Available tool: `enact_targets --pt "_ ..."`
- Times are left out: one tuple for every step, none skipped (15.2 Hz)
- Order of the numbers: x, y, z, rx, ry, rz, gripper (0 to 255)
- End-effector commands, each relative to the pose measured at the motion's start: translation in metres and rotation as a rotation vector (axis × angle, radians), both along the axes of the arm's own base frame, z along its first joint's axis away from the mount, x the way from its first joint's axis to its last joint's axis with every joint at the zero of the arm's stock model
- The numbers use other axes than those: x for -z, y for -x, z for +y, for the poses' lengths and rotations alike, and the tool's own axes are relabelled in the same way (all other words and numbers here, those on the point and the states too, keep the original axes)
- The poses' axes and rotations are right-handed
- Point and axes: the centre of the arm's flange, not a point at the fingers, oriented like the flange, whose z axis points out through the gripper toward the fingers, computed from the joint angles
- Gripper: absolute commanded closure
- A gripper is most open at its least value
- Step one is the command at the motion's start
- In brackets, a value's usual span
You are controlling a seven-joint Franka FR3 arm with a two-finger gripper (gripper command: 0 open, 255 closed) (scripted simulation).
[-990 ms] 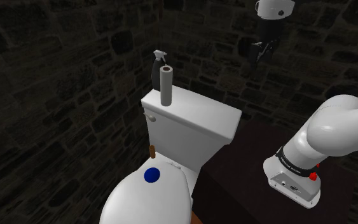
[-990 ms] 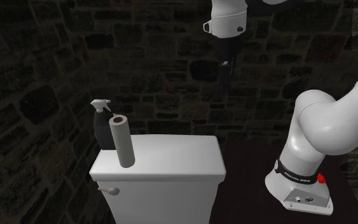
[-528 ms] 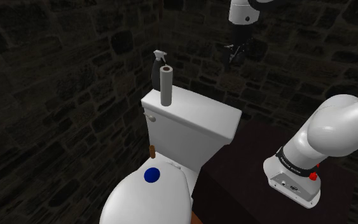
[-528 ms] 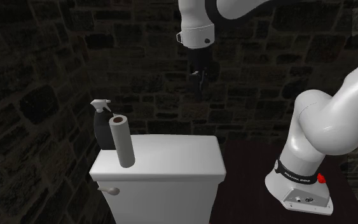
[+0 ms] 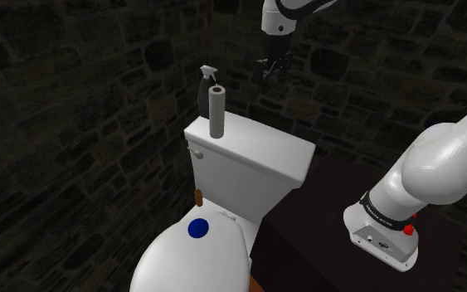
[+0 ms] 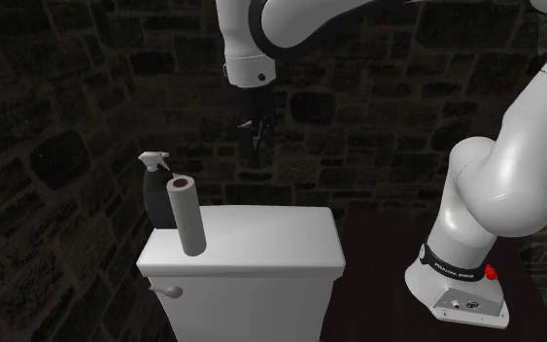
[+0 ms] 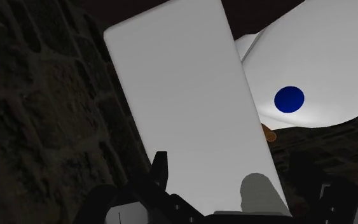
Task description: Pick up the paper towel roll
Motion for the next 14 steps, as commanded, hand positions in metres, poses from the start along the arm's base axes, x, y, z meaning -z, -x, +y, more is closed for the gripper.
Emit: enact_targets --pt "0.005 -0.026 0.009 -0.007 -0.012 -0.007 0" --pt "0.008 -0.037 0.014 -0.011 -0.018 -0.01 0" --pt "0.011 -0.048 0.019 -0.015 -0.023 -0.013 0" --pt "0.014 -0.059 0.023 -0.018 -0.029 -0.016 0" --pt "0.016 -0.07 0.028 -0.022 -0.035 -0.019 0" --pt "0.019 -0.081 0.033 -0.026 -0.041 -0.022 0" --pt "0.022 -0.092 0.038 -0.029 -0.046 -0.025 0" --pt "0.024 -0.103 0.043 -0.033 -0.052 -0.028 0" --pt "0.027 -0.114 0.048 -0.037 -0.058 -0.031 0" --pt "0.029 -0.126 0.053 -0.04 -0.064 -0.034 0" --pt "0.031 -0.137 0.058 -0.044 -0.069 -0.037 0" --pt "0.034 -0.148 0.064 -0.048 -0.075 -0.04 0" --pt "0.036 -0.159 0.069 -0.051 -0.081 -0.043 0" --pt "0.038 -0.17 0.074 -0.055 -0.086 -0.046 0"
